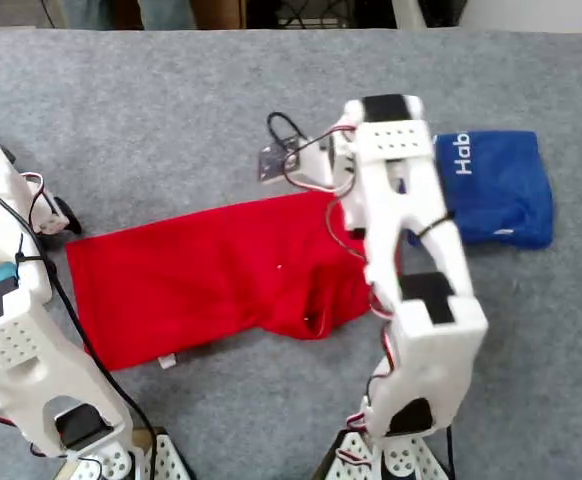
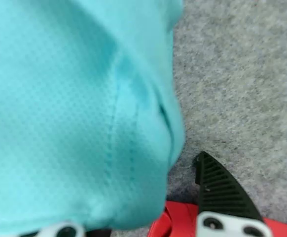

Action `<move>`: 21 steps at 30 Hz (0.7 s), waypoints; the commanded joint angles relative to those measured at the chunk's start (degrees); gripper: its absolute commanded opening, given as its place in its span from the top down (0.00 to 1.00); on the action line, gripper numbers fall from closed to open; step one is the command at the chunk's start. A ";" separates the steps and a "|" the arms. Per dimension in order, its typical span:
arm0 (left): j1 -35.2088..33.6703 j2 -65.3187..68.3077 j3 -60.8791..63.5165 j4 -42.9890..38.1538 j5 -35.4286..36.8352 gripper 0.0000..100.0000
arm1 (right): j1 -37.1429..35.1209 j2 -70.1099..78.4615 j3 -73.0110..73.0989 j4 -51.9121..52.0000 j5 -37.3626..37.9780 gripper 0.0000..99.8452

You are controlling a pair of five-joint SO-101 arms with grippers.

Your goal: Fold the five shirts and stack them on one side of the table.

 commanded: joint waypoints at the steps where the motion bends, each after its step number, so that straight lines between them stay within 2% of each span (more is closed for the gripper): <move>1: -1.45 0.18 -3.03 -2.37 0.62 0.78 | 2.29 -9.01 3.47 0.79 0.26 0.72; 5: -1.45 0.18 -2.95 -2.37 0.62 0.78 | 1.05 -15.69 16.31 -1.05 0.53 0.83; 12: -1.54 0.18 -2.86 -2.29 0.62 0.78 | -3.87 -20.79 37.58 -16.62 -1.41 0.76; 17: -1.54 0.18 -2.77 -2.29 0.62 0.78 | -5.71 -20.70 41.80 -23.74 -3.96 0.76; 21: -1.54 0.18 -2.77 -2.29 0.62 0.78 | -5.10 -20.70 42.24 -25.41 -3.96 0.76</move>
